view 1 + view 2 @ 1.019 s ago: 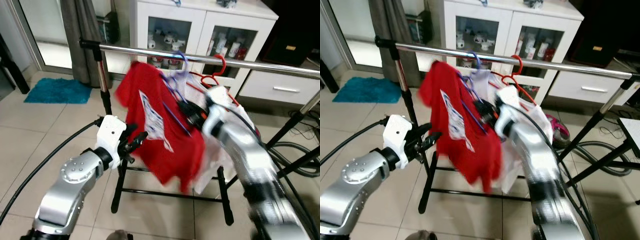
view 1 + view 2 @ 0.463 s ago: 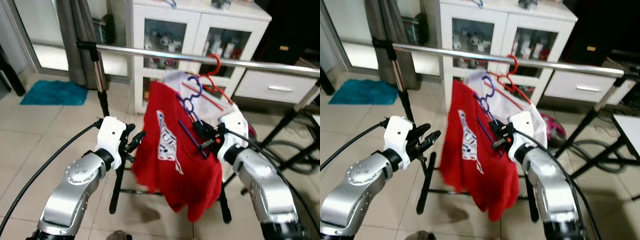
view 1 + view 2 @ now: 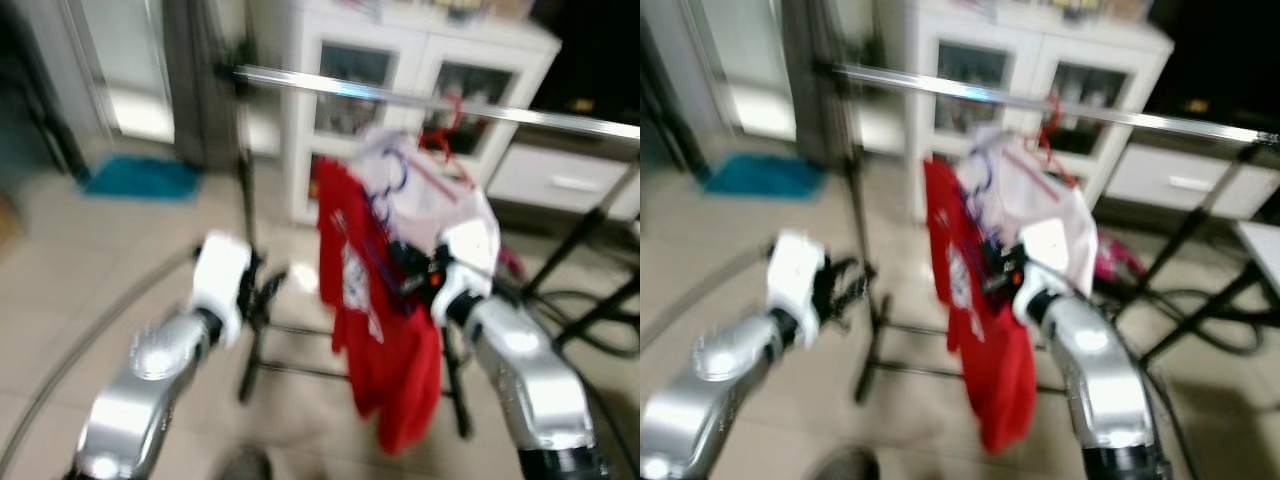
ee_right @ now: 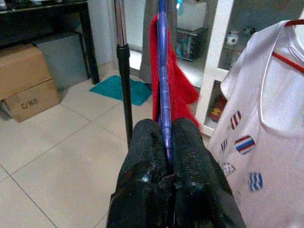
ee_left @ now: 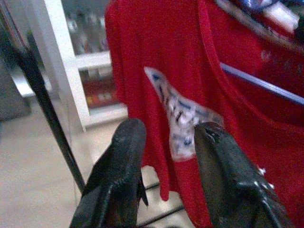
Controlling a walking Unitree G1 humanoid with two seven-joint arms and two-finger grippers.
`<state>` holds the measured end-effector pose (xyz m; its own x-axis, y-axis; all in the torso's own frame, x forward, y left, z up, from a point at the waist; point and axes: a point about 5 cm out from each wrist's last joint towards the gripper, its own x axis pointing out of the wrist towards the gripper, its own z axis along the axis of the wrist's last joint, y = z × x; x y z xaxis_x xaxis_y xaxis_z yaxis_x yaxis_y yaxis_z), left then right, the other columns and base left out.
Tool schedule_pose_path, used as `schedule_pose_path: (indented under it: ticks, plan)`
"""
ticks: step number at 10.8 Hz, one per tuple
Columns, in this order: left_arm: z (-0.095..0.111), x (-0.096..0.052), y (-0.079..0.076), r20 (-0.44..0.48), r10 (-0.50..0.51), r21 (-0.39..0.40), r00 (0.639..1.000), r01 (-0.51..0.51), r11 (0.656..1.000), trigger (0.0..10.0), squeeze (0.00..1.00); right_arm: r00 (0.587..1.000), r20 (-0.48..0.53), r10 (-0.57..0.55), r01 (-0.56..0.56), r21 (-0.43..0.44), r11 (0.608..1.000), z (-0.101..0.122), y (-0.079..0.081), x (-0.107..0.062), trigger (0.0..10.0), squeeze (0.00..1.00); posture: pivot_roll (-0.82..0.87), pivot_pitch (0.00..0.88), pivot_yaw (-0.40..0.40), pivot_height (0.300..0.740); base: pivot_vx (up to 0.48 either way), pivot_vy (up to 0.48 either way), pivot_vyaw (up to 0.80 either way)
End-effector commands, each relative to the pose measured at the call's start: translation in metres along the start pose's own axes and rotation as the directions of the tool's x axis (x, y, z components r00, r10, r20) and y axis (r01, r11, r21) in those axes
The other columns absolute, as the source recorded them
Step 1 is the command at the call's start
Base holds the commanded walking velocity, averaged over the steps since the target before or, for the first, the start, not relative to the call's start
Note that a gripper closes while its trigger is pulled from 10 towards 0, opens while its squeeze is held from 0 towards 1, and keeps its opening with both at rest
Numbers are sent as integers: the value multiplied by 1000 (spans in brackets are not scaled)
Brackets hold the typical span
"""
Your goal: Hang hanger
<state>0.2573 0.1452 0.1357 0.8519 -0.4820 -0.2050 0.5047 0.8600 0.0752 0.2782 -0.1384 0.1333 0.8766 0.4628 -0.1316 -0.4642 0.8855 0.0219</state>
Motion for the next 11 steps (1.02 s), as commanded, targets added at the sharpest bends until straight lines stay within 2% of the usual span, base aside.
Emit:
schedule_pose_path:
  ticks: [1, 5, 6, 8, 10, 11]
  plan:
    - [6, 2, 1, 17, 2, 21, 1000, -2, 1000, 10000, 0, 999, 45, -5, 5, -6, 1000, 10, -1, 0, 0, 0, -28, 0, -75, 740, 0, 0, 0]
    - [9, 5, 4, 22, -37, 39, 999, 36, 999, 10000, 0, 996, 88, 27, -30, 31, 999, 21, 0, -1, 0, 0, -26, 0, -75, 740, 0, 0, 0]
    - [17, 12, 10, 59, -59, 51, 997, 56, 997, 10000, 1000, 989, 130, 74, -81, 50, 995, 28, 2, -3, 0, 0, -25, 0, -77, 740, 0, 0, 0]
    - [32, 26, 11, 119, -127, 40, 985, 123, 992, 10000, 1000, 978, 160, 131, -137, 28, 990, 35, 8, -2, 0, 0, -25, 0, -76, 740, 0, 0, 0]
    - [45, 38, 6, 178, -237, -2, 955, 241, 970, 10000, 1000, 968, 171, 182, -184, -2, 983, 42, 15, 0, 0, 0, -30, 0, -72, 740, 0, 0, 0]
    - [45, 53, 9, 151, -252, 30, 956, 251, 968, 10000, 1000, 953, 181, 243, -241, -36, 970, 49, 25, 0, 0, 0, -39, 0, -64, 740, 0, 0, 0]
